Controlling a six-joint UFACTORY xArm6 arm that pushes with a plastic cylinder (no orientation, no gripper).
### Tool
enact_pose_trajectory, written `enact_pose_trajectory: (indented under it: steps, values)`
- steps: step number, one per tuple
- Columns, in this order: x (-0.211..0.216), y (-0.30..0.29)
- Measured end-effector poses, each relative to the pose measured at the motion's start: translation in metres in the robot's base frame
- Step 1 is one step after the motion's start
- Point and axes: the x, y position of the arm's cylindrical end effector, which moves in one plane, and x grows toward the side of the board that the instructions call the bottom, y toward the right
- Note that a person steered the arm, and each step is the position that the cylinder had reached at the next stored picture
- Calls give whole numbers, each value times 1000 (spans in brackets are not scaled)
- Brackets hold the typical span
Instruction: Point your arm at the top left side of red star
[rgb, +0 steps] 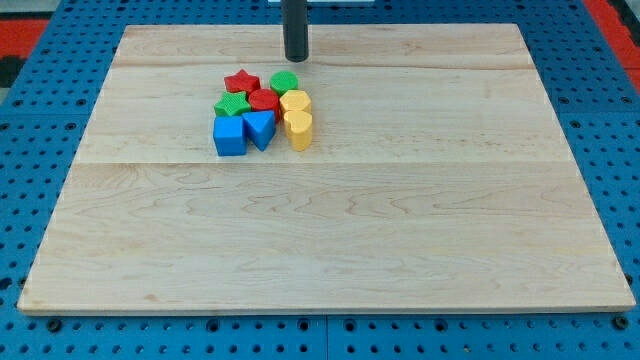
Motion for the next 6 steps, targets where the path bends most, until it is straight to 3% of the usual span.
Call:
enact_pose_trajectory:
  steps: [1, 3, 6]
  values:
    - [9, -25]
    - [14, -145]
    - [79, -82]
